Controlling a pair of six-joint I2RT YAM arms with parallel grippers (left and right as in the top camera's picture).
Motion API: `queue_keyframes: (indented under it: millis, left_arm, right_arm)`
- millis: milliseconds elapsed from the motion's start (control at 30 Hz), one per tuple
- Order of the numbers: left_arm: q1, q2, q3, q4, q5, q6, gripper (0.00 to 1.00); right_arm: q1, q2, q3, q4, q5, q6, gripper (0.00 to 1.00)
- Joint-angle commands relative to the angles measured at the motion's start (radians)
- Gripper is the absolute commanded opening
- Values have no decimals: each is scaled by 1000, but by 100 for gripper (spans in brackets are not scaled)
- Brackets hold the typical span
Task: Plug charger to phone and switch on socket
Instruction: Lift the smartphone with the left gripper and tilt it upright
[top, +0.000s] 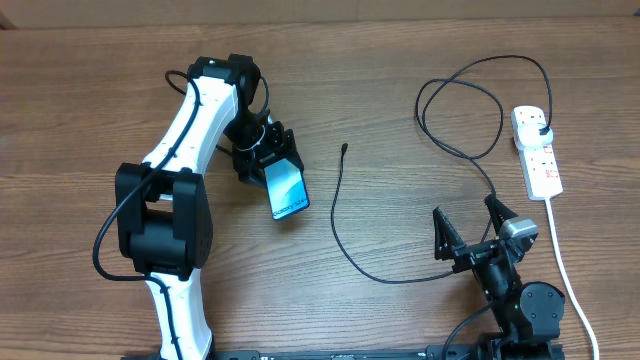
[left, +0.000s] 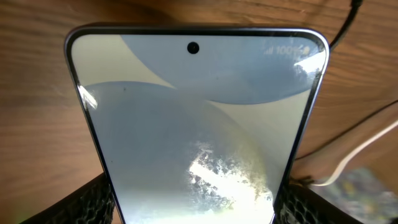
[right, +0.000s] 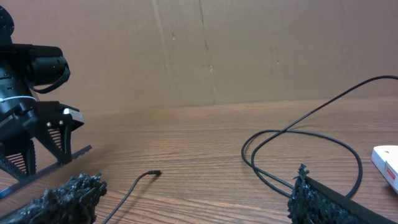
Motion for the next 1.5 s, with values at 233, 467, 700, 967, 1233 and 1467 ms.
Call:
queue_keyframes:
  millis: [233,467,700,967,1233,1467]
  left_arm:
    - [1,-3,31,-49,344,-222,59]
    - [1,-3,31,-97,521,-227,59]
    - [7,-3,31,-119,658,-228,57]
    - [93,-3,31,-142,748,-228,57]
    - [179,-3,31,-200,755,-227,59]
    - [203,-3,31,-223,753,-224,62]
  right_arm:
    - [5,-10,-11,5,0,-1,100]
    - [5,-10,-11,5,0,-1,100]
    - [5,-10,-11,5,0,-1,100]
    - [5,-10,-11,5,0,-1,100]
    - [5,-10,-11,5,0,-1,100]
    - [5,-10,-11,5,0,-1,100]
